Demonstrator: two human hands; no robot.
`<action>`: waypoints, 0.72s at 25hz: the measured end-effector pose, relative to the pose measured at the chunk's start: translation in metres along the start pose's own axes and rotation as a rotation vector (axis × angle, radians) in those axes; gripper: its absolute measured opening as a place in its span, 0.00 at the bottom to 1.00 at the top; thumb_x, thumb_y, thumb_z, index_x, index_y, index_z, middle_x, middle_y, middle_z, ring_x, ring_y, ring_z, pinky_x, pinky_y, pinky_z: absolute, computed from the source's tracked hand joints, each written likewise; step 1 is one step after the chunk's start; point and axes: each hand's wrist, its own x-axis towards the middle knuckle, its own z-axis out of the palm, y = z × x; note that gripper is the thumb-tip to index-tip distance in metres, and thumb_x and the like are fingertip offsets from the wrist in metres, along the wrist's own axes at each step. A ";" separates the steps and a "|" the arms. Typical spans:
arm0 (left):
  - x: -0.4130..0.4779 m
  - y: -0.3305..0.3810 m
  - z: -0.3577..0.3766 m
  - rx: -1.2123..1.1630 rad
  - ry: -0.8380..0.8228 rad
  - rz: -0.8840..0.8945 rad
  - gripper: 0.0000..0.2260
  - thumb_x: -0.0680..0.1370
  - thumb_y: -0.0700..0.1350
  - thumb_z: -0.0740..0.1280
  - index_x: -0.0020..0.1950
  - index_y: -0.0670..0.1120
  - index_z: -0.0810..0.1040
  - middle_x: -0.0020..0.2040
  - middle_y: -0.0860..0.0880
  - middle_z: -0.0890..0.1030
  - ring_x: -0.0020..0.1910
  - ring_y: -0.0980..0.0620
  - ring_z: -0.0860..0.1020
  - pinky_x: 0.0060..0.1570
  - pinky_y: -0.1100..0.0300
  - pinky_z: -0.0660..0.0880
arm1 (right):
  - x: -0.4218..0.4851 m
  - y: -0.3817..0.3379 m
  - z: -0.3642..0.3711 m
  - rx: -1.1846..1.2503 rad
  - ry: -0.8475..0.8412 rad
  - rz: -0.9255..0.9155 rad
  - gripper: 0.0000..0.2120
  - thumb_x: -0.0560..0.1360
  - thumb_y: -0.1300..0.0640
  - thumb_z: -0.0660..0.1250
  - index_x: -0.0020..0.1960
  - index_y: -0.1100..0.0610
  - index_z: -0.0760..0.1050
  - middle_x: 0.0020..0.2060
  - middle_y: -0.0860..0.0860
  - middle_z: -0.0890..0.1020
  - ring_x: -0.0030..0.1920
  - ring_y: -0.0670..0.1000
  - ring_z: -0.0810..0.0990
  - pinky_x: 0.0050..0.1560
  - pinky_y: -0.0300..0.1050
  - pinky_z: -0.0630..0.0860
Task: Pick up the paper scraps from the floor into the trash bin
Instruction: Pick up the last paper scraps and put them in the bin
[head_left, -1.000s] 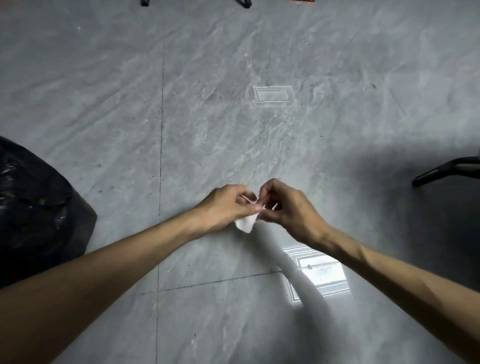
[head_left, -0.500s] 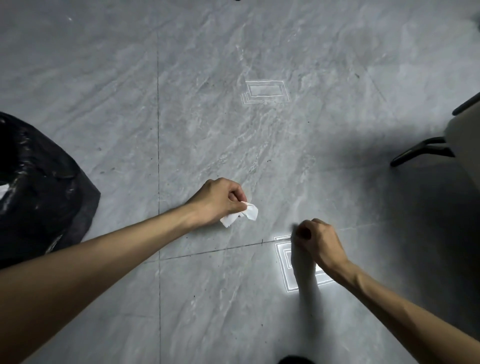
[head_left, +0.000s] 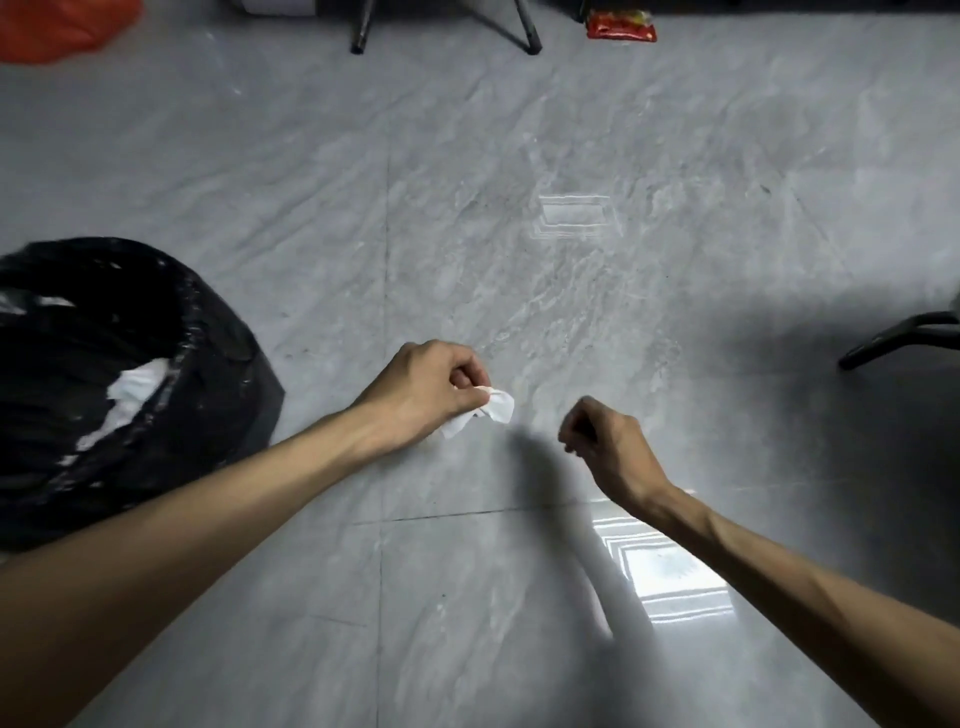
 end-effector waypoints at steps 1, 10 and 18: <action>-0.007 -0.004 -0.017 -0.009 0.064 -0.014 0.01 0.70 0.46 0.72 0.38 0.52 0.82 0.32 0.57 0.81 0.31 0.67 0.77 0.30 0.76 0.69 | 0.011 -0.031 0.012 0.097 -0.029 -0.017 0.06 0.72 0.67 0.65 0.39 0.57 0.75 0.31 0.49 0.82 0.31 0.42 0.79 0.34 0.36 0.75; -0.089 -0.105 -0.200 0.013 0.673 -0.138 0.02 0.69 0.47 0.73 0.39 0.53 0.81 0.32 0.56 0.79 0.31 0.61 0.75 0.37 0.66 0.71 | 0.080 -0.272 0.087 0.359 -0.292 -0.369 0.09 0.72 0.66 0.69 0.38 0.54 0.78 0.33 0.53 0.83 0.33 0.47 0.81 0.35 0.36 0.76; -0.120 -0.201 -0.202 0.158 0.372 -0.565 0.09 0.72 0.45 0.73 0.51 0.49 0.82 0.43 0.53 0.83 0.49 0.52 0.80 0.47 0.62 0.76 | 0.099 -0.362 0.156 -0.099 -0.435 -0.539 0.06 0.72 0.64 0.69 0.45 0.59 0.84 0.36 0.49 0.83 0.37 0.44 0.78 0.42 0.32 0.73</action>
